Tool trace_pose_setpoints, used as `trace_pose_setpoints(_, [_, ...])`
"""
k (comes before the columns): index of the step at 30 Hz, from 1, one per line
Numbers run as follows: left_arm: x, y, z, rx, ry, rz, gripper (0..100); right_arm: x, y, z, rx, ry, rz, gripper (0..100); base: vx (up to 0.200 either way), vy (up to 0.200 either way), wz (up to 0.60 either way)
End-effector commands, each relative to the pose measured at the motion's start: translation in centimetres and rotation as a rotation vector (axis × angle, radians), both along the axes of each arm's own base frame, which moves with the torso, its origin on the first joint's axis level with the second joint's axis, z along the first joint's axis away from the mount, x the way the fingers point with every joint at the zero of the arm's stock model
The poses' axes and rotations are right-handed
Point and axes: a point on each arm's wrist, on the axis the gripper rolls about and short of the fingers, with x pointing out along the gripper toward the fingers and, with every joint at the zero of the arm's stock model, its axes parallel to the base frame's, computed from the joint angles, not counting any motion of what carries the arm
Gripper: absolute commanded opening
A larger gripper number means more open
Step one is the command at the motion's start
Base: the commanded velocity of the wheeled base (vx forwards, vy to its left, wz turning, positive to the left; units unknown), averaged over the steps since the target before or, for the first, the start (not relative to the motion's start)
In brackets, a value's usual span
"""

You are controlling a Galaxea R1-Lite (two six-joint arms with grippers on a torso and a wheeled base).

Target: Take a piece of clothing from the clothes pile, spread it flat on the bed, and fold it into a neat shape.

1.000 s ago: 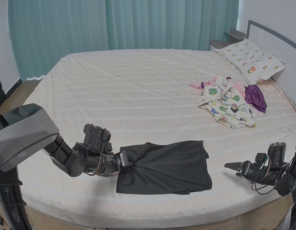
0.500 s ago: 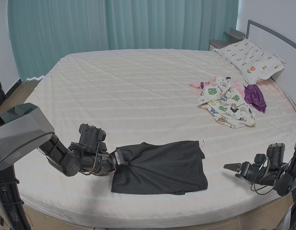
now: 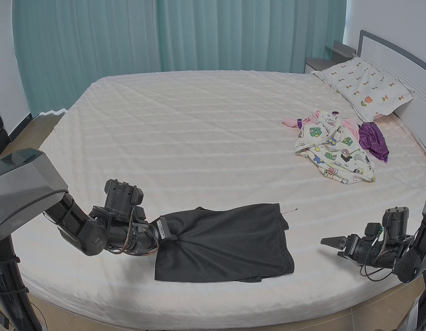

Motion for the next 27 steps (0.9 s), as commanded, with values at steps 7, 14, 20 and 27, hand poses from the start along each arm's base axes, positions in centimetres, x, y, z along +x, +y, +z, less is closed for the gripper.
trace_pose_setpoints(7, [-0.7,0.5,0.6,-0.001,-0.004,0.007,0,0.0,0.0,-0.1,0.001,0.003,0.001,100,0.0,0.2,0.0])
trace_pose_setpoints(14, [-2.3,1.1,1.3,0.007,0.0,0.013,0,0.0,0.1,0.0,0.001,0.0,0.004,100,0.0,0.2,0.0])
trace_pose_setpoints(20, [-3.1,1.7,1.0,0.03,0.013,0.042,0,0.0,0.3,-0.1,0.001,0.003,0.014,100,0.0,0.2,0.0])
trace_pose_setpoints(27, [-3.0,1.6,0.6,0.017,0.034,0.057,0,0.0,0.5,-0.1,0.0,0.003,0.019,100,0.0,0.086,0.0])
